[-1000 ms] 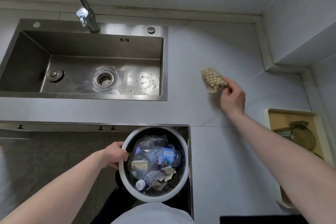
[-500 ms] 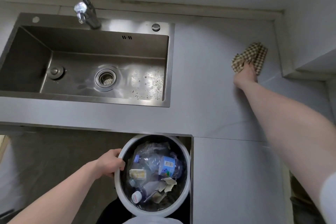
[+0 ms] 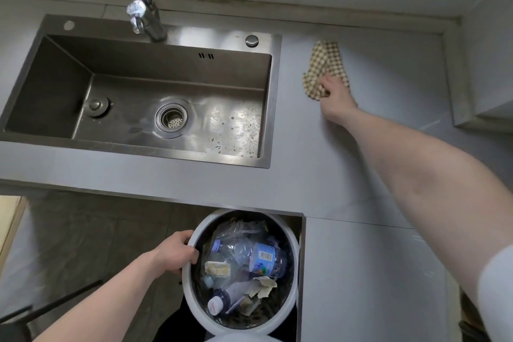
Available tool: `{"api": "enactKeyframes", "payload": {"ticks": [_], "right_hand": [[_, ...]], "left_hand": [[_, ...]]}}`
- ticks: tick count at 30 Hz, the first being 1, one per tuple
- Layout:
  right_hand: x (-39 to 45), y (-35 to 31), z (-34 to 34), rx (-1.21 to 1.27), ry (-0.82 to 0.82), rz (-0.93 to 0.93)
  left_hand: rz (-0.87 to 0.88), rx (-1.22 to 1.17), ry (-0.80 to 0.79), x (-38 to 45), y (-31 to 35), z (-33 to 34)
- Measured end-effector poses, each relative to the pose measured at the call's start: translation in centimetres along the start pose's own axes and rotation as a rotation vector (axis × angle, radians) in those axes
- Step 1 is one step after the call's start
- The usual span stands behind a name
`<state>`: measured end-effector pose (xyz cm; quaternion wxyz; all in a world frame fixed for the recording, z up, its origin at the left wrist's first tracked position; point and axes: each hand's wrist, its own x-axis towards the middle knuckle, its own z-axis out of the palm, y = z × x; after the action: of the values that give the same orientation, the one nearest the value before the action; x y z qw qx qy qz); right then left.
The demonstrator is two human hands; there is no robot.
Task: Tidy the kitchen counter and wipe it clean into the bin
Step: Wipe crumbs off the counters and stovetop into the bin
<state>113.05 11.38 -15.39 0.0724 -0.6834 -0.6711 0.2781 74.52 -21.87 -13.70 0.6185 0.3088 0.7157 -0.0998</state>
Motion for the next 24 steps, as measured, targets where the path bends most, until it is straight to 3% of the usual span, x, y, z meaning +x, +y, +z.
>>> {"api": "enactKeyframes", "payload": {"ticks": [6,14,22,24], "right_hand": [[-8.2,-2.4,3.6,-0.003,-0.037,-0.165],[-24.0,-6.2,9.3,0.131,-0.04,-0.158],[-35.8,-8.9,12.7,0.084,-0.29,-0.354],[-36.8,-8.8,12.7,0.138,-0.271,-0.351]], "left_hand": [[0.017,0.008,-0.005,-1.1,0.1,0.0],[0.039,0.005,0.019,-2.6,0.2,0.3],[0.049,-0.007,0.01,-3.7,0.2,0.3],[0.045,-0.011,0.01,-3.8,0.1,0.2]]}}
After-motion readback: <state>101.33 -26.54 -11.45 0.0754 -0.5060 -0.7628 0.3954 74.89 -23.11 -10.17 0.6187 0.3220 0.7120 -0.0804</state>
